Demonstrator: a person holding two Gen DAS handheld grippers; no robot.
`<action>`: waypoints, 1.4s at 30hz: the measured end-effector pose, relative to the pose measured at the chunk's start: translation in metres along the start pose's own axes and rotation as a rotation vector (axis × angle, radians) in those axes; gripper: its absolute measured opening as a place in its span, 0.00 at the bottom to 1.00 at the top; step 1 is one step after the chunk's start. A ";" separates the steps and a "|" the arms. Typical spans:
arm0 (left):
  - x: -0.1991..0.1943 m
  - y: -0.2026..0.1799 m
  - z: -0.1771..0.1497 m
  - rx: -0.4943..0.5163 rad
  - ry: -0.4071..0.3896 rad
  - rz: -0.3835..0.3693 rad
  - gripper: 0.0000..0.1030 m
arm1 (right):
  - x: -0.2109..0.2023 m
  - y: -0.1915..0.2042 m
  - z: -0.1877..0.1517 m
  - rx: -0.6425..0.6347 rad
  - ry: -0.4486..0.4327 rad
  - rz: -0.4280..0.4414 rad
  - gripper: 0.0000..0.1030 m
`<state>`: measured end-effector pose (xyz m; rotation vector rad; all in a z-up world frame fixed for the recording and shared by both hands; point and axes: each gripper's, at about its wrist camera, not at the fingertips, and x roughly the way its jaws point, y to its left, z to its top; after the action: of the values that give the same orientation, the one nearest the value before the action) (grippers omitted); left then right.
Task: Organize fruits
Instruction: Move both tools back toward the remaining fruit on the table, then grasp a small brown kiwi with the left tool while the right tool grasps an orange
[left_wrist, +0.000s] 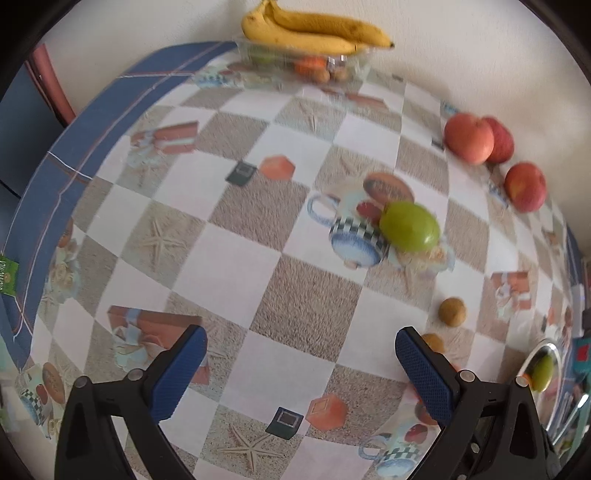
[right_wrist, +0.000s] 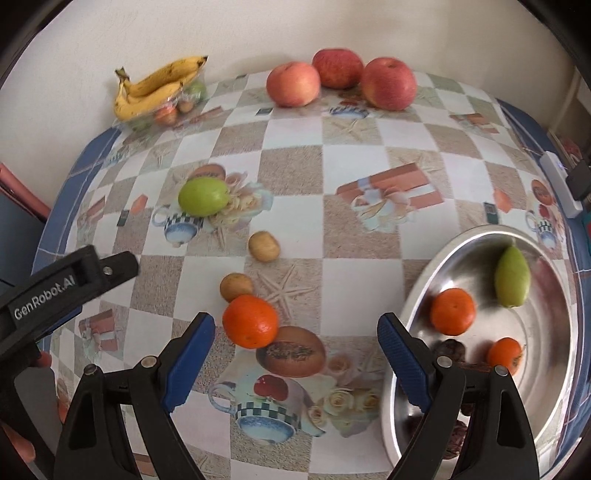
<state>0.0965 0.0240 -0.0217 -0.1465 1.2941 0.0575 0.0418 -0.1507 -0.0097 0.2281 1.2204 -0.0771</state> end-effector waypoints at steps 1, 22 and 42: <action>0.003 0.000 -0.001 0.000 0.010 0.003 1.00 | 0.004 0.001 -0.001 0.000 0.013 -0.001 0.88; 0.015 0.017 0.007 -0.058 0.002 0.021 1.00 | 0.028 0.025 -0.002 -0.052 0.043 -0.013 0.80; 0.014 -0.020 -0.002 0.017 0.032 -0.175 0.99 | 0.023 0.023 -0.003 -0.048 0.050 0.038 0.40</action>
<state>0.1010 0.0031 -0.0344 -0.2467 1.3089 -0.1060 0.0507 -0.1265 -0.0290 0.2121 1.2662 -0.0085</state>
